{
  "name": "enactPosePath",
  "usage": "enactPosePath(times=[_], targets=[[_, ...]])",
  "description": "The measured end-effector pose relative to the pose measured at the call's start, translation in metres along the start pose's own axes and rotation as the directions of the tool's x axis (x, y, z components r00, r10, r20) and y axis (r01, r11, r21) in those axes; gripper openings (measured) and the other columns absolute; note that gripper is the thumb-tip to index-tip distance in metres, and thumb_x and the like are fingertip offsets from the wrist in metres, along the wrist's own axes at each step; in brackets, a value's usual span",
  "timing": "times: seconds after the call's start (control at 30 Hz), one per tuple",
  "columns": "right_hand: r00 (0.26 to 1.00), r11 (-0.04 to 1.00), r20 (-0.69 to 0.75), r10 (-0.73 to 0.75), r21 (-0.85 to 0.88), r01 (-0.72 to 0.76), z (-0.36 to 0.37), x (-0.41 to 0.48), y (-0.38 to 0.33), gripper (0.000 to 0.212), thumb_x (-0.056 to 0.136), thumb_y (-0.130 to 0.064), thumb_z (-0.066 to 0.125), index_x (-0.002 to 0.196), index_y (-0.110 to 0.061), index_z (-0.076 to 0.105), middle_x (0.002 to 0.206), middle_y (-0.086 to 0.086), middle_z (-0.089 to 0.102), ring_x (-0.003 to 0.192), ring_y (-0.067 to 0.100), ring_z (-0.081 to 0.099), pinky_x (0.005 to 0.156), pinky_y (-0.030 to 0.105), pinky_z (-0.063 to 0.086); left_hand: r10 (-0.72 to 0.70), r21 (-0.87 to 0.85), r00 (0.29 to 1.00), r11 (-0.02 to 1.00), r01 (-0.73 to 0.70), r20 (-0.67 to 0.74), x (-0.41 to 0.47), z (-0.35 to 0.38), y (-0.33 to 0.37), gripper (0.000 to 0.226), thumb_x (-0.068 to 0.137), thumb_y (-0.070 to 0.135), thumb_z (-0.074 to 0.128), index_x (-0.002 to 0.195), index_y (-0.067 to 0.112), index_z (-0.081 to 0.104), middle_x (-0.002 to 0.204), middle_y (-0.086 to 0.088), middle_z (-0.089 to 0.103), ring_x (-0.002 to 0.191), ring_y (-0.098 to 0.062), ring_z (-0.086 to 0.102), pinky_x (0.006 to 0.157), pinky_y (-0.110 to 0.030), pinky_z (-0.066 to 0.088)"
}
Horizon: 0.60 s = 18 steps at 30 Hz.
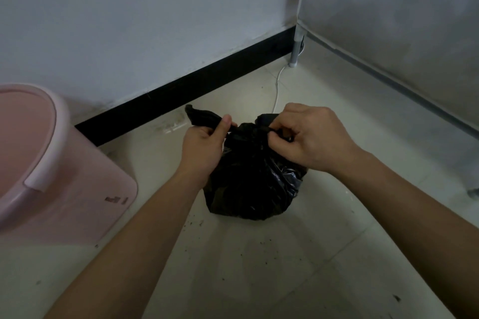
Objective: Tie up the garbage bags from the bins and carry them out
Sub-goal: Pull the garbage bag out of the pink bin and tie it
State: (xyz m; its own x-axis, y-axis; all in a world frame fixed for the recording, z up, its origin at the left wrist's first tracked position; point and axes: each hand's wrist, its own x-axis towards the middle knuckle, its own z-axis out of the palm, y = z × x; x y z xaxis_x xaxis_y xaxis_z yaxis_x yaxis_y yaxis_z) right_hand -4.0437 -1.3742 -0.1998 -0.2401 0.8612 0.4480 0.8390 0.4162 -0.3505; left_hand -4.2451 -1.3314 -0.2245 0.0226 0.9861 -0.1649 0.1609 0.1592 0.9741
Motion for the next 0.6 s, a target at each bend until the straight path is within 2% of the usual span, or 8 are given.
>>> enactPosePath(times=[0.1,0.17,0.23,0.4,0.47,0.5,0.57,0.6], targets=[[0.975,0.987,0.216,0.058,-0.159,-0.023,0.004,-0.006,0.017,0.023,0.080,-0.033,0.057,0.066,-0.015,0.060,0.062,-0.004,0.054,0.050,0.021,0.052,0.047,0.029,0.045,-0.051,0.127,0.997,0.990,0.057,-0.051,0.004,-0.005,-0.017,0.048,0.094,0.036,0.066,0.092,-0.011,0.072,0.079,-0.019,0.069,0.052,0.003,0.057,0.051,-0.010,0.046],[0.946,0.976,0.301,0.120,-0.210,-0.057,0.008,-0.011,0.026,0.022,0.077,-0.032,0.055,0.064,-0.014,0.056,0.060,-0.002,0.054,0.051,0.022,0.051,0.048,0.030,0.045,-0.090,0.173,0.993,0.980,0.101,-0.070,0.007,-0.006,-0.026,0.045,0.093,0.037,0.068,0.085,-0.007,0.073,0.075,-0.014,0.067,0.049,0.004,0.056,0.051,-0.013,0.045],[0.937,0.974,0.321,0.140,-0.214,-0.072,0.009,-0.015,0.033,0.019,0.074,-0.030,0.055,0.064,-0.014,0.056,0.060,-0.002,0.054,0.050,0.021,0.050,0.048,0.031,0.046,-0.110,0.194,0.991,0.973,0.123,-0.075,0.008,-0.006,-0.028,0.038,0.092,0.036,0.069,0.076,0.002,0.073,0.072,-0.008,0.068,0.050,0.004,0.058,0.054,-0.015,0.045],[0.937,0.957,0.265,0.227,-0.237,-0.166,0.022,-0.036,0.040,0.014,0.077,-0.037,0.063,0.076,-0.023,0.066,0.080,-0.007,0.060,0.066,0.021,0.062,0.053,0.025,0.044,-0.132,0.262,0.989,0.954,0.145,-0.066,0.002,-0.013,-0.046,0.044,0.091,0.039,0.070,0.069,0.001,0.067,0.065,-0.006,0.067,0.059,-0.010,0.063,0.061,-0.031,0.052],[0.913,0.924,0.203,0.354,-0.229,-0.308,0.044,-0.056,0.038,0.026,0.078,-0.046,0.056,0.082,-0.025,0.070,0.099,-0.002,0.061,0.089,0.023,0.062,0.068,0.036,0.053,-0.112,0.349,0.994,0.931,0.108,-0.008,-0.003,-0.014,-0.065,0.033,0.090,0.038,0.070,0.081,0.006,0.069,0.078,-0.004,0.073,0.071,-0.010,0.069,0.074,-0.042,0.059],[0.884,0.893,0.166,0.437,-0.199,-0.404,0.058,-0.066,0.035,0.029,0.080,-0.047,0.054,0.085,-0.024,0.071,0.112,0.004,0.059,0.106,0.028,0.058,0.085,0.046,0.052,-0.102,0.373,0.994,0.924,0.085,0.025,-0.006,-0.013,-0.072,0.030,0.088,0.037,0.071,0.092,0.008,0.073,0.089,-0.002,0.074,0.080,-0.008,0.069,0.082,-0.043,0.059],[0.776,0.785,0.124,0.619,-0.140,-0.603,0.083,-0.081,0.027,0.022,0.087,-0.045,0.057,0.096,-0.028,0.068,0.143,0.012,0.042,0.139,0.037,0.031,0.116,0.059,0.023,-0.109,0.338,0.991,0.938,0.076,0.080,-0.009,-0.008,-0.080,0.047,0.083,0.040,0.071,0.123,0.017,0.067,0.116,0.009,0.069,0.103,-0.005,0.065,0.100,-0.037,0.053],[0.701,0.711,0.124,0.702,-0.079,-0.699,0.092,-0.084,0.022,0.018,0.090,-0.042,0.058,0.102,-0.031,0.065,0.154,0.011,0.029,0.147,0.037,0.015,0.119,0.057,0.010,-0.139,0.294,0.985,0.950,0.105,0.098,-0.009,-0.005,-0.083,0.057,0.084,0.041,0.070,0.136,0.022,0.057,0.124,0.015,0.062,0.111,-0.003,0.059,0.105,-0.030,0.047]])
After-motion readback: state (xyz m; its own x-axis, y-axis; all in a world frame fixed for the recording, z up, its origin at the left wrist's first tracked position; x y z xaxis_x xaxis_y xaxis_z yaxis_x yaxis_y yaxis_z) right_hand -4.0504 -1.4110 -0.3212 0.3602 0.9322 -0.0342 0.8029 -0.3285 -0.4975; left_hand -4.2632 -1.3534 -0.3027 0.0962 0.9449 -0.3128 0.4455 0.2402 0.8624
